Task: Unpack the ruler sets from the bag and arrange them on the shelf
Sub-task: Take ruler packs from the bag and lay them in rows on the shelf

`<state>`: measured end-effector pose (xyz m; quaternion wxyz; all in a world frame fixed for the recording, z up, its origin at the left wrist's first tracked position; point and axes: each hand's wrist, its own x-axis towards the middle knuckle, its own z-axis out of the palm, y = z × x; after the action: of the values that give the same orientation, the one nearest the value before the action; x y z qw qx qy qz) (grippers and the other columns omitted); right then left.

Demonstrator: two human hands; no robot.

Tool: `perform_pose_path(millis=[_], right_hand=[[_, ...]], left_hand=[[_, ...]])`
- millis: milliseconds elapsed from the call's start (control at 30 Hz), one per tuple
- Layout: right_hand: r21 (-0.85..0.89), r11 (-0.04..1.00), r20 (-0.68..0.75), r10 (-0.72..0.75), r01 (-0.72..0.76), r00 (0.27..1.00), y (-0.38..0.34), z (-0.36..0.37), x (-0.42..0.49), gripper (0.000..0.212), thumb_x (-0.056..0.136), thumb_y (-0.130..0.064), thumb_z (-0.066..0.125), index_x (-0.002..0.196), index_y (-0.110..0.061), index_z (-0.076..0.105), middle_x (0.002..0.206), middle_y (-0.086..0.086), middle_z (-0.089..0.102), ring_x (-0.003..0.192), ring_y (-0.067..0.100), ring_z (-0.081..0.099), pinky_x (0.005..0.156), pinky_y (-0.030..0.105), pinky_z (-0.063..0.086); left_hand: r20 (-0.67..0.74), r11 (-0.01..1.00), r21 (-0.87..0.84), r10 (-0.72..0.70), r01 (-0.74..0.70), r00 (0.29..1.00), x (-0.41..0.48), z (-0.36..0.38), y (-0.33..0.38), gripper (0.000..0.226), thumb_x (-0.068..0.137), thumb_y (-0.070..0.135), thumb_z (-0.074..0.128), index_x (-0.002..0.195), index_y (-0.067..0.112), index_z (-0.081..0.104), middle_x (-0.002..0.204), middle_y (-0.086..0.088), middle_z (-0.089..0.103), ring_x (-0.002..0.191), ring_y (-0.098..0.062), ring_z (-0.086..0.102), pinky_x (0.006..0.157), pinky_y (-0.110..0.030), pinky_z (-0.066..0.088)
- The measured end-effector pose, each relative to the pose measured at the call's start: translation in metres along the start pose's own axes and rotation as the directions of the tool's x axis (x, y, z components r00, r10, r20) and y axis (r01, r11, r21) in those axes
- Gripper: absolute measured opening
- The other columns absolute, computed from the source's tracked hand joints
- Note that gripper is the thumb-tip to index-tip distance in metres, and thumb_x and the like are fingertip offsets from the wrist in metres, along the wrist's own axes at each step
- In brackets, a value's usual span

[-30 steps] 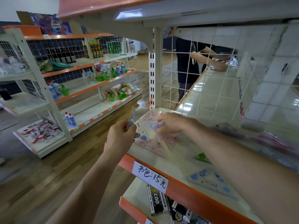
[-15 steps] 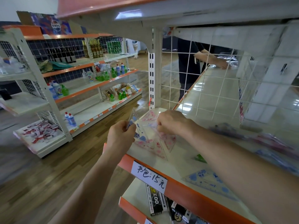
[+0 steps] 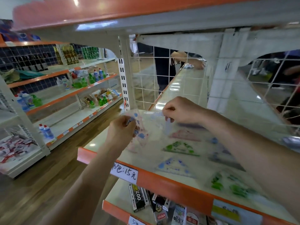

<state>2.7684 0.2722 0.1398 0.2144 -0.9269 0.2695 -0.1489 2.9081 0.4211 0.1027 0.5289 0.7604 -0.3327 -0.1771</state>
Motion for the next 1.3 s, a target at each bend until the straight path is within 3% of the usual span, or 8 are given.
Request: perform_pose_path(millis=[167, 367, 567, 667, 800, 933, 1067, 1300], right_hand=[[0.101, 0.989, -0.007, 0.108, -0.107, 0.994, 0.014, -0.016, -0.031, 0.011, 0.091, -0.008, 0.056, 0.093, -0.01, 0.066, 0.077, -0.001, 0.066, 0.066, 0.013, 0.065, 0.065, 0.028, 0.052], [0.274, 0.932, -0.004, 0.249, -0.238, 0.969, 0.027, -0.024, -0.059, 0.021, 0.092, -0.007, 0.05, 0.092, -0.012, 0.071, 0.095, 0.013, 0.071, 0.084, 0.022, 0.069, 0.082, 0.038, 0.057], [0.225, 0.941, 0.092, 0.237, -0.252, 0.967, 0.023, -0.029, -0.075, 0.032, 0.095, -0.005, 0.045, 0.122, -0.005, 0.061, 0.094, 0.004, 0.068, 0.079, 0.008, 0.066, 0.062, 0.015, 0.05], [0.208, 0.952, 0.045, 0.22, -0.225, 0.974, 0.023, -0.03, -0.077, 0.022, 0.094, -0.018, 0.056, 0.106, -0.005, 0.069, 0.081, 0.0, 0.067, 0.063, 0.003, 0.064, 0.054, 0.013, 0.045], [0.224, 0.948, 0.032, 0.226, -0.227, 0.974, 0.021, -0.031, -0.078, 0.025, 0.093, -0.022, 0.059, 0.095, 0.0, 0.071, 0.069, 0.002, 0.06, 0.049, 0.0, 0.055, 0.049, 0.012, 0.043], [0.104, 0.974, -0.009, 0.202, -0.2, 0.979, 0.019, -0.025, -0.078, 0.023, 0.095, -0.023, 0.055, 0.112, -0.015, 0.068, 0.085, -0.003, 0.065, 0.074, 0.007, 0.059, 0.067, 0.019, 0.046], [-0.057, 0.989, -0.013, 0.139, -0.14, 0.99, 0.009, -0.013, -0.083, 0.064, 0.085, -0.032, 0.067, 0.141, -0.027, 0.037, 0.124, -0.005, 0.051, 0.106, 0.013, 0.054, 0.086, 0.03, 0.046], [-0.341, 0.938, -0.078, 0.034, -0.059, 0.996, -0.004, 0.003, -0.085, 0.058, 0.083, -0.037, 0.068, 0.129, -0.014, 0.043, 0.11, 0.0, 0.044, 0.081, 0.016, 0.051, 0.057, 0.025, 0.034]], left_hand=[[0.047, 0.996, -0.079, 0.046, -0.042, 0.998, -0.006, 0.021, 0.011, 0.028, 0.093, 0.005, 0.049, 0.111, 0.026, 0.054, 0.079, -0.006, 0.069, 0.055, -0.014, 0.06, 0.053, -0.027, 0.051], [0.13, 0.996, -0.067, 0.063, -0.055, 0.989, -0.013, 0.041, 0.022, 0.029, 0.09, -0.003, 0.043, 0.084, 0.012, 0.067, 0.076, -0.004, 0.066, 0.063, -0.015, 0.06, 0.056, -0.025, 0.05], [0.291, 0.987, -0.002, 0.153, -0.159, 0.944, -0.022, 0.056, 0.03, 0.031, 0.091, 0.04, 0.054, 0.087, 0.013, 0.07, 0.089, -0.005, 0.069, 0.081, -0.016, 0.061, 0.082, -0.038, 0.051], [0.336, 0.973, 0.019, 0.209, -0.228, 0.918, -0.027, 0.057, 0.033, 0.041, 0.088, 0.048, 0.056, 0.08, 0.009, 0.066, 0.081, -0.006, 0.064, 0.072, -0.014, 0.055, 0.071, -0.026, 0.046], [0.353, 0.948, 0.098, 0.25, -0.301, 0.902, -0.028, 0.057, 0.032, 0.025, 0.09, 0.024, 0.061, 0.081, 0.003, 0.071, 0.071, -0.013, 0.062, 0.052, -0.004, 0.045, 0.05, -0.01, 0.034], [0.365, 0.989, -0.015, 0.141, -0.146, 0.92, -0.027, 0.054, 0.029, 0.022, 0.09, 0.019, 0.06, 0.077, 0.006, 0.073, 0.072, -0.005, 0.068, 0.068, -0.014, 0.057, 0.062, -0.021, 0.046], [0.368, 0.995, -0.085, 0.076, -0.048, 0.927, -0.026, 0.051, 0.029, 0.023, 0.092, 0.02, 0.056, 0.079, 0.007, 0.071, 0.07, -0.002, 0.067, 0.069, -0.015, 0.059, 0.065, -0.024, 0.048], [0.388, 0.993, -0.121, 0.048, 0.0, 0.92, -0.026, 0.049, 0.028, 0.022, 0.092, 0.019, 0.056, 0.077, 0.01, 0.07, 0.067, 0.002, 0.068, 0.064, -0.01, 0.061, 0.062, -0.021, 0.05]])
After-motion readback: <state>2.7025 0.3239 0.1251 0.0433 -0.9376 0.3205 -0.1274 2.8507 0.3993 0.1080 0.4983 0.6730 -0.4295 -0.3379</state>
